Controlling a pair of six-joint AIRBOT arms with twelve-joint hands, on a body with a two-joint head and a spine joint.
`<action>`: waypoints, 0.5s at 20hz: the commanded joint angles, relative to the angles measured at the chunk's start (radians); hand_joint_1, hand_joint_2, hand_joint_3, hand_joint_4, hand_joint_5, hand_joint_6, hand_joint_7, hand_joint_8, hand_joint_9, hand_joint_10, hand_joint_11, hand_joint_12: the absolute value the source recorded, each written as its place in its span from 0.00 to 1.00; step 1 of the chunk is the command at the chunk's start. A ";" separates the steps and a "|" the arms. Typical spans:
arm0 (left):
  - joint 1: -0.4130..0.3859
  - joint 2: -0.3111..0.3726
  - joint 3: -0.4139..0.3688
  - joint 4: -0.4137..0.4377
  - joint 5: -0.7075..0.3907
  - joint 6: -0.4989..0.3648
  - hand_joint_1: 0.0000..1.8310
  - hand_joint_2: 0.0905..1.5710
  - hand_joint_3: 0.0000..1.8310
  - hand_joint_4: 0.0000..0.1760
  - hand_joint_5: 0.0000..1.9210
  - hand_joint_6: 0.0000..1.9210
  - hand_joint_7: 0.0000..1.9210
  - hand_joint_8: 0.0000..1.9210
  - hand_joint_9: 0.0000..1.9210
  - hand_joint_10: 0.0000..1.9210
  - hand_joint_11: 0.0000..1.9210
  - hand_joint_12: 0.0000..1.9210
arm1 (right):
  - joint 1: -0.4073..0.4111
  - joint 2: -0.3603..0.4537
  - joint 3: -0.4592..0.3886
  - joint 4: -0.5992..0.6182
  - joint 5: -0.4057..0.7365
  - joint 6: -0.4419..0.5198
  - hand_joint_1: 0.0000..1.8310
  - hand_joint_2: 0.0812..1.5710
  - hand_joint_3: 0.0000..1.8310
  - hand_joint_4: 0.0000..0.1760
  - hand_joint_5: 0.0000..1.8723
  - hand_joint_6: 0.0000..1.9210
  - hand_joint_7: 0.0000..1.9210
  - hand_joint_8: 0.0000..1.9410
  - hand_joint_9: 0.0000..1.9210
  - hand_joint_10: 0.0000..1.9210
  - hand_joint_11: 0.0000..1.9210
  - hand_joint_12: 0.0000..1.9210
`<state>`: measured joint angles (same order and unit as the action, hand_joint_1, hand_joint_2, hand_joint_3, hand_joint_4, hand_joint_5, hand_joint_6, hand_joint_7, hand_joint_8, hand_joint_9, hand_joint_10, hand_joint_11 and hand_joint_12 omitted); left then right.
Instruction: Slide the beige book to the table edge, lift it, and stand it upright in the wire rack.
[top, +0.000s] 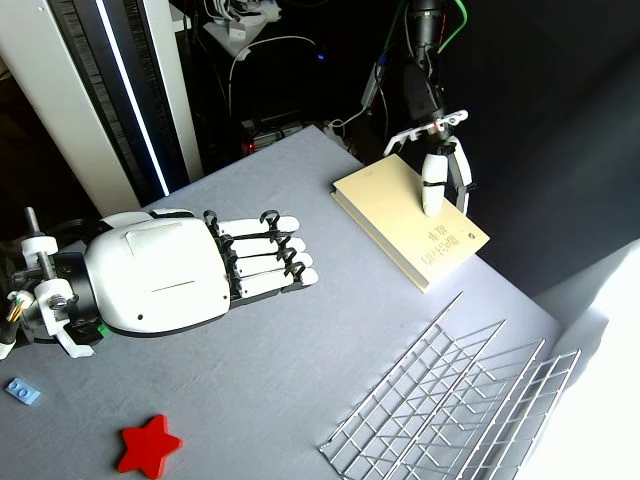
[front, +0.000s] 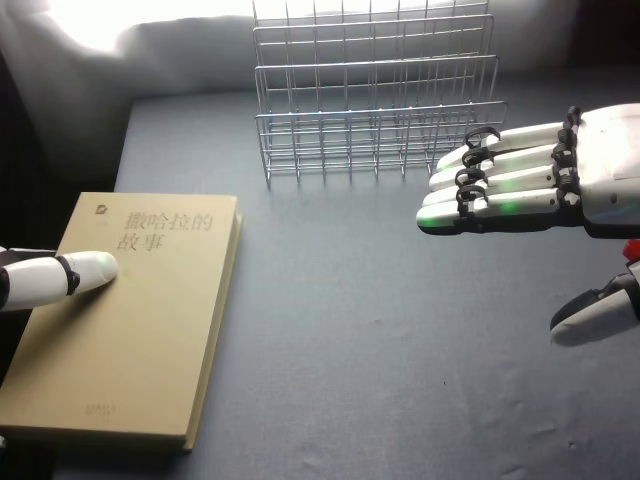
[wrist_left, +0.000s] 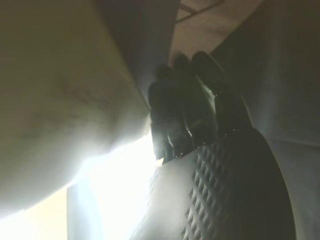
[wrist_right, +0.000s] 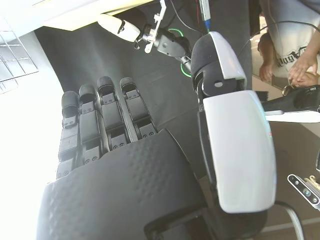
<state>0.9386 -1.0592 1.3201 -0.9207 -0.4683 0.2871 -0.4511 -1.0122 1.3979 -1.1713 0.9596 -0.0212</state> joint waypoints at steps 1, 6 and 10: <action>-0.003 -0.001 0.006 0.011 -0.063 0.007 0.62 0.74 0.00 0.00 0.38 0.50 0.49 0.51 0.40 0.54 0.23 0.86 | 0.007 0.006 -0.004 0.080 0.069 0.003 0.08 0.72 0.00 0.00 0.03 0.01 0.07 0.00 0.07 0.01 0.00 0.18; -0.002 0.002 0.008 0.011 -0.063 0.008 0.67 0.75 0.00 0.00 0.40 0.56 0.47 0.74 0.48 0.78 0.34 0.92 | 0.007 0.006 -0.004 0.080 0.069 0.003 0.07 0.72 0.00 0.00 0.02 0.00 0.06 0.00 0.06 0.00 0.00 0.11; -0.008 0.005 0.010 0.011 -0.063 0.011 0.67 0.75 0.00 0.00 0.40 0.55 0.47 0.72 0.47 0.75 0.32 0.91 | 0.007 0.006 -0.004 0.081 0.069 0.003 0.06 0.73 0.00 0.00 0.02 0.00 0.06 0.00 0.06 0.00 0.00 0.12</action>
<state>0.9356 -1.0588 1.3224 -0.9321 -0.4648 0.2691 -0.4515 -1.0126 1.3968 -1.1706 0.9611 -0.0219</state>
